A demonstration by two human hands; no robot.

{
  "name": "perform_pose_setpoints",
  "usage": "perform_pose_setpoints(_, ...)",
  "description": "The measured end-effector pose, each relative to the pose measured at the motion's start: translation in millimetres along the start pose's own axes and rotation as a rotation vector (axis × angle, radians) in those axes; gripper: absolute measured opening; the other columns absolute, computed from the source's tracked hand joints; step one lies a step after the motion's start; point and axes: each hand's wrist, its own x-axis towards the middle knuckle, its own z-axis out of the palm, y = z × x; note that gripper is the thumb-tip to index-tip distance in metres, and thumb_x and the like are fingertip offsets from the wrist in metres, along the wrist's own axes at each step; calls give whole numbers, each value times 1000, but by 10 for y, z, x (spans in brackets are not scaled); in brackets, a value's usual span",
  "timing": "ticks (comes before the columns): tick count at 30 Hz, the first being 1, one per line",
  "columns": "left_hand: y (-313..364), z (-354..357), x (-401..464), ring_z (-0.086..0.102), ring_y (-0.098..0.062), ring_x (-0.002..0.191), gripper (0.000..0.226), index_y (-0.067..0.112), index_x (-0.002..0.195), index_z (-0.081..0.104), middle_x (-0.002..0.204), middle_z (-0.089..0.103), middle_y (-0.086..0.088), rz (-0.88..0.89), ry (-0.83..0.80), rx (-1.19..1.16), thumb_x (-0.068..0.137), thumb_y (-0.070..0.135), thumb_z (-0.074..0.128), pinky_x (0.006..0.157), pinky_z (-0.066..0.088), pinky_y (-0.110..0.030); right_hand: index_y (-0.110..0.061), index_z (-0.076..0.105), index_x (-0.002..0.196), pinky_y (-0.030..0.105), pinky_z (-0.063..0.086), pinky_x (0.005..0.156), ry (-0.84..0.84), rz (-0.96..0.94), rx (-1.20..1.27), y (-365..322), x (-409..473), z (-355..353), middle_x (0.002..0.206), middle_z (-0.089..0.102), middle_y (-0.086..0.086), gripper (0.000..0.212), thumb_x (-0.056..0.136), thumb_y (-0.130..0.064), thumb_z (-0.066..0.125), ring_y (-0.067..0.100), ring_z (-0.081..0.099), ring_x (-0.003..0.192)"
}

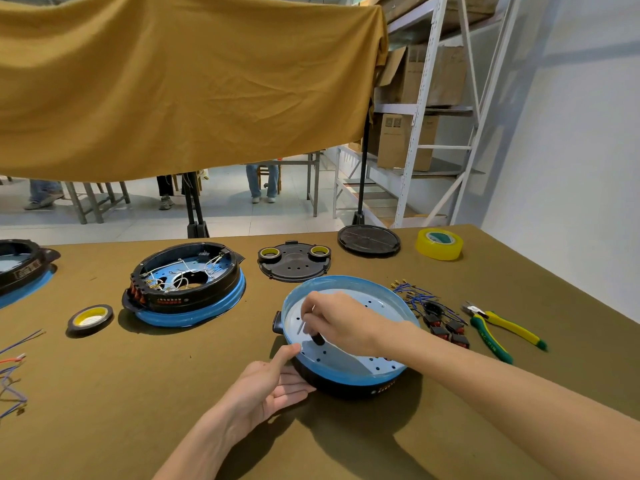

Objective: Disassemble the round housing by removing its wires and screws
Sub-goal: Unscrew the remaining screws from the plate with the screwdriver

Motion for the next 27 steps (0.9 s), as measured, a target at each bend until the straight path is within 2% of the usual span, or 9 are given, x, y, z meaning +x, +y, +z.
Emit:
perform_pose_setpoints(3, 12, 4, 4, 80, -33, 88, 61, -5, 108, 64, 94, 79, -23, -5, 14, -39, 84, 49, 77, 67, 65, -34, -14, 61, 106, 38, 57, 77, 183, -7, 78, 63, -92, 27, 92, 72, -1, 10, 103, -20, 53, 12, 66, 82)
perform_pose_setpoints(6, 21, -13, 3, 79, -33, 93, 74, -5, 112, 63, 99, 79, -24, 13, -8, -75, 73, 54, 82, 69, 66, -34, -17, 65, 97, 28, 55, 68, 338, -16, 110, 164, -275, 46, 80, 68, -10, 7, 99, -24, 62, 8, 64, 74)
perform_pose_setpoints(12, 40, -27, -13, 78, -36, 95, 85, -4, 117, 59, 105, 77, -27, -6, -43, -120, 61, 53, 88, 70, 67, -38, -19, 72, 81, 17, 51, 60, 715, 147, 244, 550, -692, -114, 70, 68, -12, 11, 88, -12, 76, 7, 65, 68)
perform_pose_setpoints(15, 33, 26, -20, 78, -38, 96, 82, -4, 112, 58, 104, 76, -29, 3, -55, -169, 58, 49, 91, 71, 67, -40, -21, 72, 83, 16, 52, 63, 780, 211, 215, 765, -877, -120, 73, 68, -14, 15, 85, -7, 77, 6, 66, 73)
perform_pose_setpoints(19, 3, 144, -10, 78, -36, 96, 74, 0, 106, 59, 99, 78, -25, 40, -54, -163, 58, 48, 90, 74, 67, -38, -24, 71, 82, 16, 51, 62, 774, 259, 153, 1030, -1086, -43, 74, 69, -16, 22, 83, -4, 78, 6, 66, 72)
perform_pose_setpoints(22, -23, 165, -6, 78, -34, 99, 67, 2, 109, 61, 104, 78, -24, 56, -74, -160, 66, 45, 87, 78, 66, -38, -27, 70, 83, 12, 49, 63, 792, 237, 102, 1126, -1204, -8, 76, 69, -17, 23, 84, -5, 78, 6, 67, 73)
perform_pose_setpoints(25, -36, 138, 3, 78, -31, 99, 58, 2, 114, 63, 107, 78, -22, 84, -49, -202, 71, 38, 83, 81, 64, -37, -24, 70, 84, 9, 46, 65, 879, 215, 60, 1188, -1276, -6, 78, 68, -20, 18, 85, -8, 76, 5, 66, 77)
perform_pose_setpoints(27, -27, 119, -1, 78, -31, 100, 54, 4, 113, 65, 109, 78, -22, 97, -18, -241, 72, 35, 82, 83, 62, -38, -22, 70, 83, 13, 47, 63, 865, 261, 53, 1277, -1328, 3, 76, 68, -18, 18, 84, -6, 77, 5, 66, 75)
